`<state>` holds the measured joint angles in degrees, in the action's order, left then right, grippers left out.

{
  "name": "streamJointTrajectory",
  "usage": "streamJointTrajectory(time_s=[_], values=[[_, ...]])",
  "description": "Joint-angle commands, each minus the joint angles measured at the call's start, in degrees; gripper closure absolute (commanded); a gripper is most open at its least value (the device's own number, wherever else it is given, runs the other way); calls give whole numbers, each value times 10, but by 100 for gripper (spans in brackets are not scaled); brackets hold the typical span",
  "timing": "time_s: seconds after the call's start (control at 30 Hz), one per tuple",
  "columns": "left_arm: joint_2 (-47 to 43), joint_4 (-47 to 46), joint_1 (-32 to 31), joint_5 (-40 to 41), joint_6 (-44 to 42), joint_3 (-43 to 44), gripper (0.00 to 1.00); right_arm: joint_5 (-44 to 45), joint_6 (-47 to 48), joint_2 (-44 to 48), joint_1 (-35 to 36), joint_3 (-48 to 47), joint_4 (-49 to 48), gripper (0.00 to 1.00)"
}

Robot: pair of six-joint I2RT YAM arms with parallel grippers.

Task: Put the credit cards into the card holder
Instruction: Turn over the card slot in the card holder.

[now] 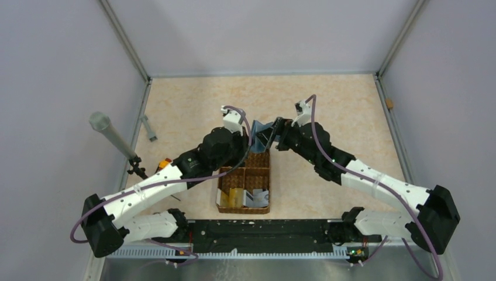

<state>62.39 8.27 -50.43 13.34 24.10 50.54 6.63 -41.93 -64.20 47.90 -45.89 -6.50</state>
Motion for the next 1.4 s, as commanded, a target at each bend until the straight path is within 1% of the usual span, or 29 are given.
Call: streamJointTrajectory(time_s=[0.0, 0.1, 0.3, 0.47, 0.6, 0.7, 0.77, 0.8, 0.9, 0.97, 1.03, 1.1, 1.17, 1.27, 1.37], values=[[-1, -18, -13, 24, -19, 29, 100, 17, -7, -22, 6, -39, -39, 17], [-1, -18, -17, 28, -20, 29, 100, 15, -4, -34, 7, -46, -35, 17], [-6, -18, -18, 42, -17, 26, 100, 33, -2, -47, 8, -48, -5, 26], [-16, -9, -18, 64, -12, 24, 100, 77, 7, -42, 10, -43, 36, 28], [-33, -19, -17, 72, -12, 14, 100, 130, 18, -44, 10, -40, 87, 29], [-48, -35, -17, 71, -9, -3, 100, 154, 24, -43, 10, -36, 105, 29], [-60, -49, -16, 70, 3, -15, 100, 143, 23, -41, 6, -30, 93, 36], [-65, -54, -15, 64, 8, -19, 100, 123, 23, -37, -2, -19, 75, 38], [-76, -58, -12, 45, 13, -26, 100, 42, 2, -31, -32, 15, 9, 38], [-82, -52, -8, 40, 17, -27, 100, 31, -2, -30, -47, 19, 13, 36], [-96, -53, 2, 18, 20, -34, 100, 36, 12, -27, -63, 19, 35, 32], [-115, -71, 20, -22, 25, -50, 100, 8, 20, -20, -97, 24, 51, 30], [-130, -78, 47, -74, 35, -64, 100, -24, 27, -7, -138, 28, 62, 29], [-138, -78, 97, -154, 51, -71, 100, -24, 54, 14, -170, 25, 113, 26], [-142, -73, 131, -199, 42, -70, 100, -59, 87, 48, -195, 15, 118, 22]])
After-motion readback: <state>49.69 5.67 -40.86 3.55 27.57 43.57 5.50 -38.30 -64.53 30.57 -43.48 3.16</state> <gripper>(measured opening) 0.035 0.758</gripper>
